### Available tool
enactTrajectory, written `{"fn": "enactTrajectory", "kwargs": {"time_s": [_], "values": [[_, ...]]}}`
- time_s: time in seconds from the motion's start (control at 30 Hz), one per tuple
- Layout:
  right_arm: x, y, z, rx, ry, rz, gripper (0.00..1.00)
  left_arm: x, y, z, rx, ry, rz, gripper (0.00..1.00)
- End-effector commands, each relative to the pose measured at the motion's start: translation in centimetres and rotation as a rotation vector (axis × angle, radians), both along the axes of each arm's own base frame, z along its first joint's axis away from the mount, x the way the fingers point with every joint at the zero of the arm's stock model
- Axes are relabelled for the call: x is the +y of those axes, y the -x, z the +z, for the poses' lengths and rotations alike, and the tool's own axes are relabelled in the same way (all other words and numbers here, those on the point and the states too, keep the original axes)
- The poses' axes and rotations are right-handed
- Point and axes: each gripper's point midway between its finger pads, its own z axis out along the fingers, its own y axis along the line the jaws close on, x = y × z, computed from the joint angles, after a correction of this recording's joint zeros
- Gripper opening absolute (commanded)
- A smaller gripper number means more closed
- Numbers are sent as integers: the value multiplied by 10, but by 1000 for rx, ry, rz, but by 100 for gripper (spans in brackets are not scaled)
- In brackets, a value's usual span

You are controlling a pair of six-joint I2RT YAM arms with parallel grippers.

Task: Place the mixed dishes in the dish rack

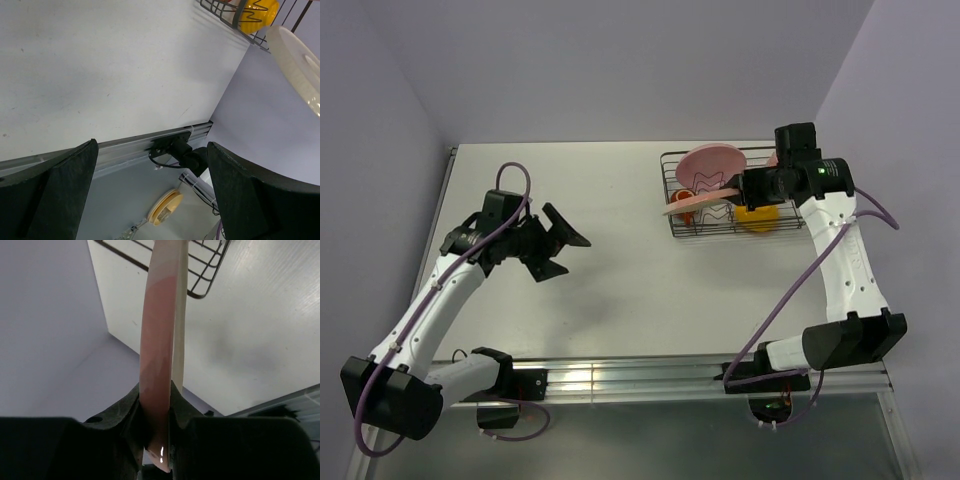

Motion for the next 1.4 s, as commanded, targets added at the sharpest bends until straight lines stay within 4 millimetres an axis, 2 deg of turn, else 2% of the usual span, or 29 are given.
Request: {"fn": "enactTrajectory", "kwargs": {"time_s": [0.0, 0.1, 0.13, 0.27, 0.77, 1.13, 1.37], "values": [[-13, -23, 30, -128, -118, -108, 0, -3, -2, 4, -41, 21, -33, 96], [-24, -28, 25, -120, -103, -125, 0, -4, -3, 2, -40, 24, -36, 96], [-35, -33, 22, -112, -98, -154, 0, -5, -3, 1, -37, 26, -38, 96], [-47, -37, 18, -101, -73, -173, 0, -6, -4, -1, -29, 30, -43, 95], [-67, -54, -5, -40, 0, -164, 0, -9, -13, -9, -1, 19, -46, 96], [-70, -60, -19, 7, 7, -162, 0, -11, -21, -13, 16, 15, -45, 95], [-66, -69, -16, -1, -35, -173, 0, -12, -24, -14, 13, 12, -48, 95]]}}
